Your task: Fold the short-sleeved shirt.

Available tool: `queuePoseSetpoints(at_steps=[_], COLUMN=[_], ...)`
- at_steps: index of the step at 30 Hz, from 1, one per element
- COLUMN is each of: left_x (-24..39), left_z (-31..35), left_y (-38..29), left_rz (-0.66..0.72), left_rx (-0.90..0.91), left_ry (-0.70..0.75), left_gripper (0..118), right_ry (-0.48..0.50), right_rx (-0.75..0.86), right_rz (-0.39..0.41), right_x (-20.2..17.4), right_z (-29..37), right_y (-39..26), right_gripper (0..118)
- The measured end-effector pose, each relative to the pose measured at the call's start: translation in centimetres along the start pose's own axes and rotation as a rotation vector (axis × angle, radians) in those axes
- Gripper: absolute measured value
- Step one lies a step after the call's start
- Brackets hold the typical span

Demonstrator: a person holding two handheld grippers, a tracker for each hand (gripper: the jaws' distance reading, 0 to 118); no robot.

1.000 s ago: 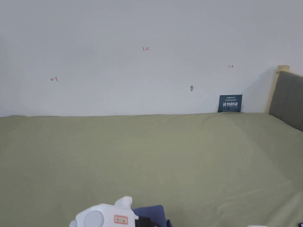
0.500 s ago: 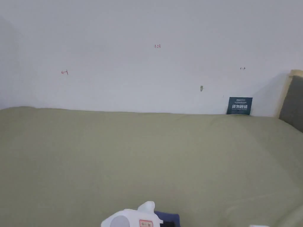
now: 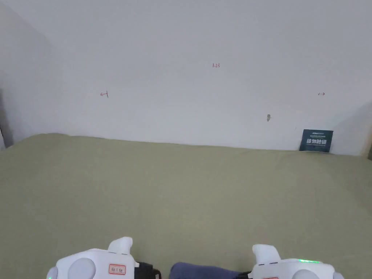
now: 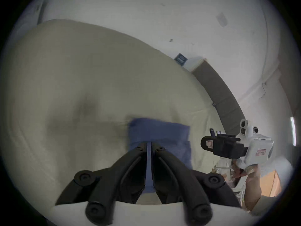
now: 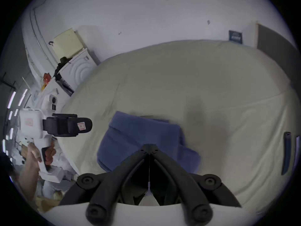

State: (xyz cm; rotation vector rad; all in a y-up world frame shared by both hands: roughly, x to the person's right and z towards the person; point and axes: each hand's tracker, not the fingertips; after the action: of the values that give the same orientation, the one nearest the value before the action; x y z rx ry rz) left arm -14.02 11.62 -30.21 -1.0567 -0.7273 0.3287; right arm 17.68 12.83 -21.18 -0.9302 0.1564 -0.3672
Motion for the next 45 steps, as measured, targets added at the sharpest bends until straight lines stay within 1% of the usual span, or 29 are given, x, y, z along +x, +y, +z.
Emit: queuePoseSetpoints(at_steps=[1,2,3,5,6,7,8,9,10,12,13,14,16,18,20,22,23,24,25,26,28,31,33,34,35,40,43,45], left_x=[-0.8,-1.5,-2.1,-3.1,-3.4,-3.7,-4.0,-4.1,-4.2,-4.1,-3.9,-3.8,-3.4,-2.7,-1.8,-1.1,-0.6,-0.1,0.2,0.0,-0.5,-0.2,-0.3,-0.5,-0.7,-3.1,-5.5,-7.4], left_z=[0.0,-0.1,-0.2,-0.5,-0.5,-0.5,-0.5,-0.6,-0.9,-1.6,-2.0,-2.4,-3.6,-5.1,-6.8,-7.9,-8.0,-8.2,-8.6,-8.5,-7.9,-7.0,-6.4,-6.0,-5.6,-2.8,-0.5,1.1], left_y=[-0.2,-0.4,-0.6,-0.9,-1.0,-1.0,-0.9,-0.9,-0.7,-0.4,-0.3,-0.3,-0.2,-0.4,-1.1,-2.0,-2.3,-2.5,-2.7,-2.7,-2.2,-2.1,-1.5,-1.1,-0.9,1.5,3.2,4.6], left_rz=[0.028,0.051,0.062,0.090,0.113,0.135,0.150,0.160,0.174,0.191,0.214,0.228,0.260,0.270,0.240,0.159,0.115,0.081,0.061,0.086,0.134,0.084,0.091,0.099,0.097,0.048,0.014,0.004], left_rx=[-0.003,-0.006,-0.010,-0.022,-0.028,-0.037,-0.041,-0.038,-0.036,-0.033,-0.033,-0.028,-0.060,-0.112,-0.170,-0.205,-0.171,-0.168,-0.180,-0.183,-0.170,-0.158,-0.156,-0.149,-0.142,-0.131,-0.122,-0.131], left_ry=[-0.007,-0.011,-0.015,-0.033,-0.062,-0.100,-0.135,-0.159,-0.188,-0.211,-0.242,-0.290,-0.355,-0.333,-0.285,-0.244,-0.237,-0.187,-0.143,-0.157,-0.209,-0.191,-0.199,-0.207,-0.204,-0.130,-0.062,-0.014], left_gripper=[9,9,9,9,9,9,12,20,40,86,104,105,105,105,104,102,94,75,40,34,31,29,28,28,28,28,28,28], right_ry=[0.029,0.036,0.017,-0.043,-0.019,0.047,0.069,0.067,0.054,0.036,0.028,0.015,0.004,0.002,0.009,0.019,0.024,0.025,0.028,0.031,0.031,0.024,0.006,-0.015,-0.042,-0.167,-0.195,-0.195], right_rx=[-0.049,-0.094,-0.131,-0.213,-0.167,-0.102,-0.115,-0.122,-0.123,-0.122,-0.119,-0.118,-0.116,-0.115,-0.113,-0.108,-0.105,-0.101,-0.099,-0.095,-0.086,-0.068,-0.043,-0.024,0.001,0.126,0.171,0.192], right_rz=[-0.015,-0.036,-0.051,-0.040,-0.060,-0.120,-0.173,-0.204,-0.190,-0.146,-0.116,-0.095,-0.075,-0.072,-0.080,-0.092,-0.098,-0.103,-0.109,-0.115,-0.117,-0.122,-0.123,-0.111,-0.082,0.038,0.084,0.082], right_x=[0.3,0.7,1.1,2.5,3.2,4.0,4.6,4.8,5.0,4.8,4.4,4.0,3.6,3.6,3.8,4.1,4.2,4.2,4.3,4.3,4.1,3.4,2.4,1.8,1.1,-3.9,-7.7,-10.4], right_z=[-1.3,-2.5,-3.4,-5.3,-5.3,-4.8,-4.5,-4.4,-4.2,-4.2,-4.1,-4.1,-4.2,-4.2,-4.2,-4.1,-4.1,-4.1,-4.1,-4.2,-4.0,-3.5,-3.0,-2.8,-2.6,-2.4,-3.6,-4.7], right_y=[0.1,-0.1,-0.4,-1.6,-2.3,-2.5,-2.4,-2.3,-2.5,-2.5,-2.5,-2.6,-2.6,-2.6,-2.6,-2.8,-2.9,-2.9,-3.0,-3.1,-3.2,-3.2,-3.1,-2.9,-2.8,-1.9,-1.1,-0.5], right_gripper=[0,0,0,0,0,0,0,0,0,0,0,0,0,0,0,0,0,0,0,0,0,0,0,0,0,0,0,0])
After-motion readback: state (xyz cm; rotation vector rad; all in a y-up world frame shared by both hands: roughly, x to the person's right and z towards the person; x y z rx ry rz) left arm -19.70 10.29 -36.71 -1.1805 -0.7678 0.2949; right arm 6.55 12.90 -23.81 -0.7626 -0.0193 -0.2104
